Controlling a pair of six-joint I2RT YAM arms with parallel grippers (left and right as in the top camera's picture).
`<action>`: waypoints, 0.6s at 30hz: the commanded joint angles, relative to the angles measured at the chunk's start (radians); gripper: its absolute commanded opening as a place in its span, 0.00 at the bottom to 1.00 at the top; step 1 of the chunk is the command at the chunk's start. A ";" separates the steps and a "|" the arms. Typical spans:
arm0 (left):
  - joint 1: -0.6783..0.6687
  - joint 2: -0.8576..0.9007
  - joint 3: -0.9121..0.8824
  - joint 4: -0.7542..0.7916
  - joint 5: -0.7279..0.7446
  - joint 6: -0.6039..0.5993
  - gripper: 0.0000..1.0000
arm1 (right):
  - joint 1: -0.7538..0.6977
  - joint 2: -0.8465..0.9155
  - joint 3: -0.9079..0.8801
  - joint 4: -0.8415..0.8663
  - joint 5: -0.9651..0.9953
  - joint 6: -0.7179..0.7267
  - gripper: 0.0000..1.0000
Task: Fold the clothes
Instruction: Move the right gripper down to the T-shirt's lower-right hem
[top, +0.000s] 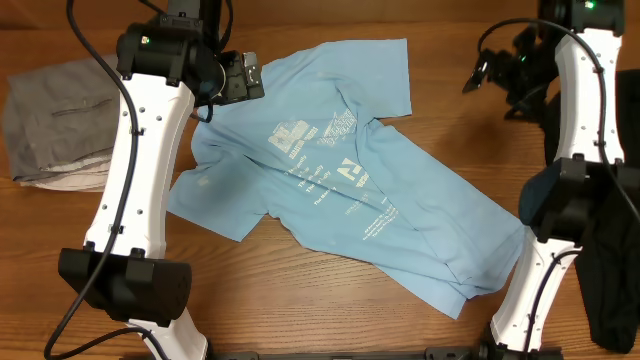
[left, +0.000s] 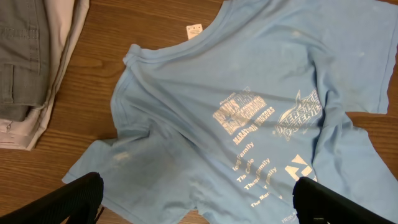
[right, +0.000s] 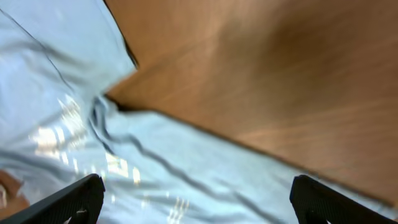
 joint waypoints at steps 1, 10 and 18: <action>0.004 0.011 0.000 -0.002 0.008 -0.006 1.00 | -0.002 -0.120 -0.152 0.000 0.003 -0.010 1.00; 0.004 0.011 0.000 -0.002 0.008 -0.006 1.00 | 0.013 -0.480 -0.675 0.001 0.104 0.014 1.00; 0.004 0.011 0.000 -0.002 0.008 -0.006 1.00 | 0.079 -0.792 -1.000 0.077 0.183 0.092 1.00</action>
